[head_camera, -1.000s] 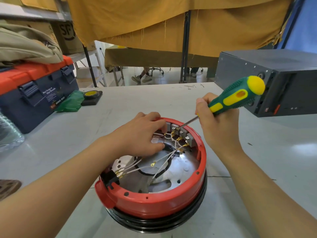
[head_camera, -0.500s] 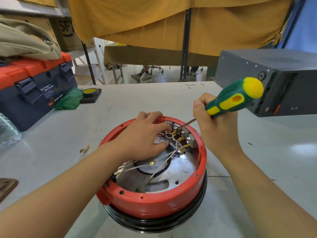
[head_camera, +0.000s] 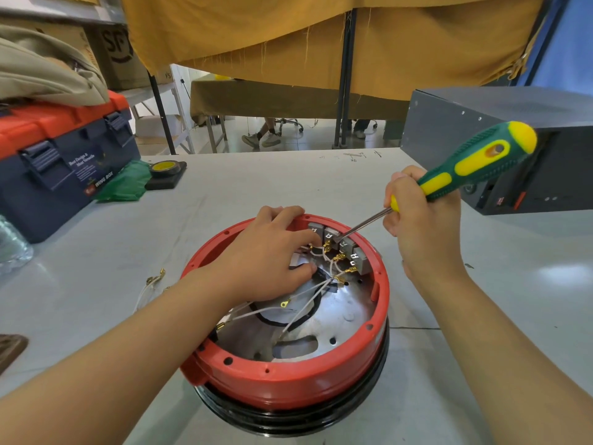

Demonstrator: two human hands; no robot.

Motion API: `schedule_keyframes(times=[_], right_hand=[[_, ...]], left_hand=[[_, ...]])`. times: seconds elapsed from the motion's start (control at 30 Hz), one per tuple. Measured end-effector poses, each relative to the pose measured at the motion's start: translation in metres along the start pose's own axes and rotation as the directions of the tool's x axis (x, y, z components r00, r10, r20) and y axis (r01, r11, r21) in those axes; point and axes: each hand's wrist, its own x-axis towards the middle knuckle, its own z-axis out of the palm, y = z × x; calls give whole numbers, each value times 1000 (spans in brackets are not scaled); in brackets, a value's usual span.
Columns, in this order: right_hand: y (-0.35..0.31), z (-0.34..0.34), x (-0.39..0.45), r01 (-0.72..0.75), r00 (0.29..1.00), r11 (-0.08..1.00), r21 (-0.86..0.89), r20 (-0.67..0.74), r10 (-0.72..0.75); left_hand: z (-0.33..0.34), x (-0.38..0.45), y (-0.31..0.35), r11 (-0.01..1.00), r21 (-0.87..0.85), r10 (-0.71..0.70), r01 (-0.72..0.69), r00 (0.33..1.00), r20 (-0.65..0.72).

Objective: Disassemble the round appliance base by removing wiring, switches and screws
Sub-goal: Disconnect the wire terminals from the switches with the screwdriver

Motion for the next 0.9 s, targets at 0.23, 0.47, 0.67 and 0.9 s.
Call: schedule_keyframes(times=[0.23, 0.47, 0.67, 0.9], right_hand=[[-3, 1, -5, 102, 995, 992, -69, 31, -100], [-11, 3, -16, 358, 929, 891, -280, 200, -310], [-11, 4, -20, 401, 888, 881, -253, 343, -305], [-12, 8, -20, 397, 891, 888, -231, 330, -313]], left_hand=[[0, 0, 1, 1000, -18, -5, 5, 1000, 2], [1, -1, 0, 1000, -12, -8, 8, 1000, 2], [1, 0, 0, 1000, -10, -6, 6, 1000, 0], [2, -1, 0, 1000, 4, -2, 2, 1000, -10]])
